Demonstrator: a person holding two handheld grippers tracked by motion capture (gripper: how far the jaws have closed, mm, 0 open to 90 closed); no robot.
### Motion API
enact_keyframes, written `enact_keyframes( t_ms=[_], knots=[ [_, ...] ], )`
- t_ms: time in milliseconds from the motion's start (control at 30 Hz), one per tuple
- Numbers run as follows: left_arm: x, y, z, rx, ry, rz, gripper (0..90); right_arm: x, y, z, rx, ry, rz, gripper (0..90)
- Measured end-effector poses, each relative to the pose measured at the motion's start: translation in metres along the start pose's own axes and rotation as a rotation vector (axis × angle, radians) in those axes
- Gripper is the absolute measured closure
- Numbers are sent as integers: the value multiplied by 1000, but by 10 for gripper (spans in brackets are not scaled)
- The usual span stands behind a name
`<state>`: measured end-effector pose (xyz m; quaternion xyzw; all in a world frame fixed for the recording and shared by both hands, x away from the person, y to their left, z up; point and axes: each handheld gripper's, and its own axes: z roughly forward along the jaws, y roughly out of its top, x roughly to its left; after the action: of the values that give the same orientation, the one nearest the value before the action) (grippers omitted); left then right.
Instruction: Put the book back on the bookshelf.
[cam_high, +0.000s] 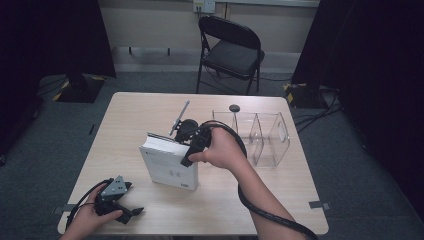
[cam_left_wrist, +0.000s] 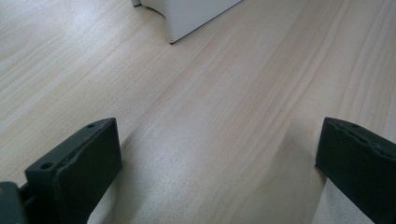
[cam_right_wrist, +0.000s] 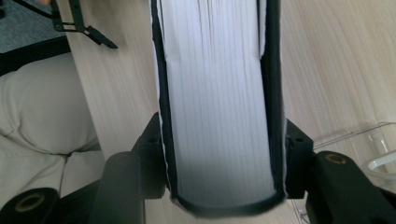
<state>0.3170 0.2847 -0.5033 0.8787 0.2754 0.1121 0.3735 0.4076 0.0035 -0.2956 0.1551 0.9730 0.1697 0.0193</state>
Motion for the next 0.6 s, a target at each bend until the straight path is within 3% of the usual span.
enact_keyframes(
  t_ms=[300,333,367,600],
  knots=[
    [0,1,0,13,-1,3,0,0,8,20,55,8,24,456],
    [0,1,0,11,-1,3,0,-1,9,25,57,5,1,456],
    [1,1,0,12,-1,3,0,0,9,28,68,4,8,449],
    [1,1,0,11,-2,4,0,-1,12,39,112,-37,-1,418]
  ],
)
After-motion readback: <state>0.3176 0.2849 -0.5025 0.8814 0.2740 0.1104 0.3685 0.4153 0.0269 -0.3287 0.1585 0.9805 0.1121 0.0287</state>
